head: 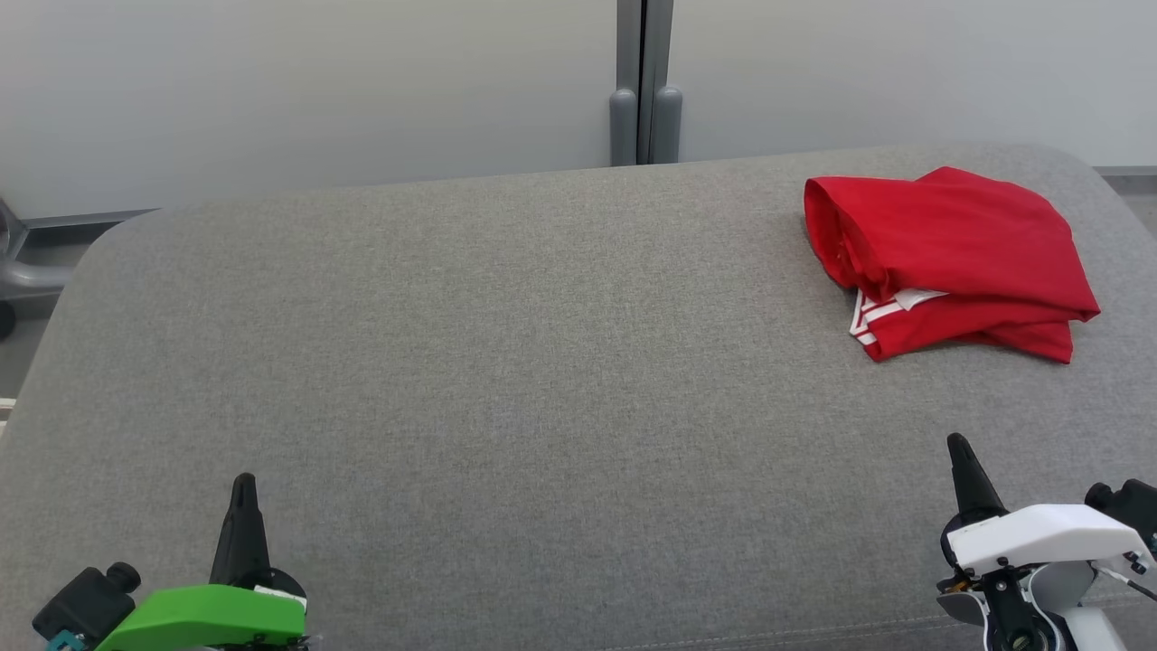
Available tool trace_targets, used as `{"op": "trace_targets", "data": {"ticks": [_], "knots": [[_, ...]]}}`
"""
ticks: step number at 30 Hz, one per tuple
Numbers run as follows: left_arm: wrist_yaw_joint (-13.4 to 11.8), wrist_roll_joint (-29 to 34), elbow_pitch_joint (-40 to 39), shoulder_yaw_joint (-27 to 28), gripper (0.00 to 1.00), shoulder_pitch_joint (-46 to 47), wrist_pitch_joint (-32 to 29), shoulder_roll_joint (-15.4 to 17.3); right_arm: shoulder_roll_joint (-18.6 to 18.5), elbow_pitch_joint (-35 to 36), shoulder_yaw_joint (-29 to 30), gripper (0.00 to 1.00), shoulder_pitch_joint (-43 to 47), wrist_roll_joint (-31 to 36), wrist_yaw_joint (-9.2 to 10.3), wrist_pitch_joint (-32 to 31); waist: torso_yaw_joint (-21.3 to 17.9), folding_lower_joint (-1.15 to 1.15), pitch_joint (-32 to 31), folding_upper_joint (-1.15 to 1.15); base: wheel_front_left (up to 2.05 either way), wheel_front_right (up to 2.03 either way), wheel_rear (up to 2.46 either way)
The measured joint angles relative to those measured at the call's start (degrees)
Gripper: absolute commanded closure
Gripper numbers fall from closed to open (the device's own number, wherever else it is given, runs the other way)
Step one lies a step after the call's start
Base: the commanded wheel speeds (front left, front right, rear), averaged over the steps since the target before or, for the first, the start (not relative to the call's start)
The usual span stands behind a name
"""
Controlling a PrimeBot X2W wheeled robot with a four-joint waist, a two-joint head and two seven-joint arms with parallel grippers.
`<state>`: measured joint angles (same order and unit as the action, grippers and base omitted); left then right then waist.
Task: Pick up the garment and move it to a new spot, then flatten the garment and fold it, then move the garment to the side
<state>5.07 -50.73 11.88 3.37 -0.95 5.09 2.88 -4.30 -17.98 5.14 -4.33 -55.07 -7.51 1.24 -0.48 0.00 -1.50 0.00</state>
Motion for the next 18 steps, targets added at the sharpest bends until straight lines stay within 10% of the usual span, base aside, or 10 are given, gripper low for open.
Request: {"op": "trace_targets", "data": {"ticks": [18], "knots": [[0.7, -12.3, 0.8, -0.5, 1.00, 2.1, -2.4, 0.0, 0.4, 1.4, 1.8, 1.00, -0.1, -10.9, 0.03, -3.2, 0.1, 0.00, 0.4, 0.00, 0.00, 0.00, 0.00]]}}
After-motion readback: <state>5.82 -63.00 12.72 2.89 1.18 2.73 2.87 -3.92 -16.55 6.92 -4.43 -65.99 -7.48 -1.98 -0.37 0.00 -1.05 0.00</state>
